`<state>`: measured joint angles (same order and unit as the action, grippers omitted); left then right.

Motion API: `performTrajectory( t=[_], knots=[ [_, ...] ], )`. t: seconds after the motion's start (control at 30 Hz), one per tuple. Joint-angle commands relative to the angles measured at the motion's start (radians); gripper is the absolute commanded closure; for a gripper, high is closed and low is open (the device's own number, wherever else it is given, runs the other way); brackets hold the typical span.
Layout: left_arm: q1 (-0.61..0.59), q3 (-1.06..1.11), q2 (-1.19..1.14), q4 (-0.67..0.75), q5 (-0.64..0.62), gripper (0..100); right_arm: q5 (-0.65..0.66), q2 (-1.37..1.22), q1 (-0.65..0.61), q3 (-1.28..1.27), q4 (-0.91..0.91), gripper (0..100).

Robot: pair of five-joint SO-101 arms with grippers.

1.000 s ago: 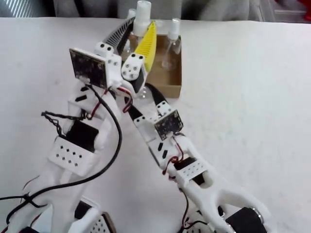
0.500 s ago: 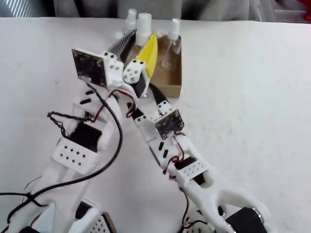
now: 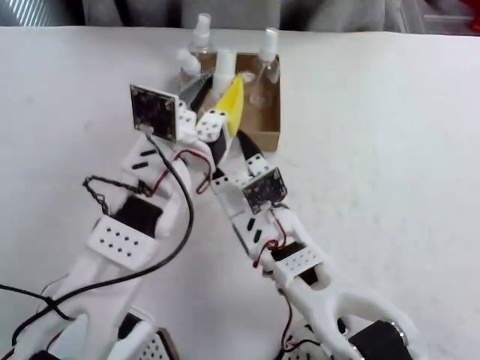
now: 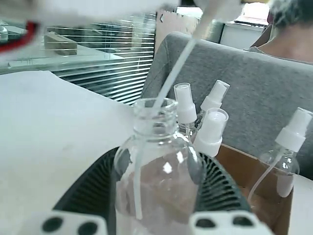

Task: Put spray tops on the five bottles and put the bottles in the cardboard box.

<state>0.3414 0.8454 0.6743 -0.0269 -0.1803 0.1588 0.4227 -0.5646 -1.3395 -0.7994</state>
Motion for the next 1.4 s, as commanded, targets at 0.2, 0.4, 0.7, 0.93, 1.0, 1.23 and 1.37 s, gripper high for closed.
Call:
performTrajectory(
  t=[0.2,0.4,0.7,0.93,1.0,1.23,1.37],
  knots=[
    [-0.039,0.038,0.007,0.025,-0.006,98,-0.006,-0.001,0.021,0.031,-0.015,98.1],
    [-0.015,0.095,0.007,0.025,0.153,98,-0.006,0.004,0.044,0.032,-0.015,98.1],
    [-0.004,0.117,0.007,0.025,0.169,98,-0.006,-0.001,0.047,0.032,-0.015,98.1],
    [-0.004,0.120,0.007,0.018,0.161,83,-0.006,0.002,0.048,0.032,-0.015,98.1],
    [-0.002,0.133,0.007,0.025,0.161,75,-0.006,0.002,0.048,0.032,-0.015,98.1],
    [-0.005,0.146,0.007,0.018,0.160,67,-0.006,0.004,0.070,0.032,-0.015,98.1],
    [-0.002,0.146,0.008,0.020,0.160,67,-0.006,0.002,0.077,0.032,-0.015,98.1]
  ],
)
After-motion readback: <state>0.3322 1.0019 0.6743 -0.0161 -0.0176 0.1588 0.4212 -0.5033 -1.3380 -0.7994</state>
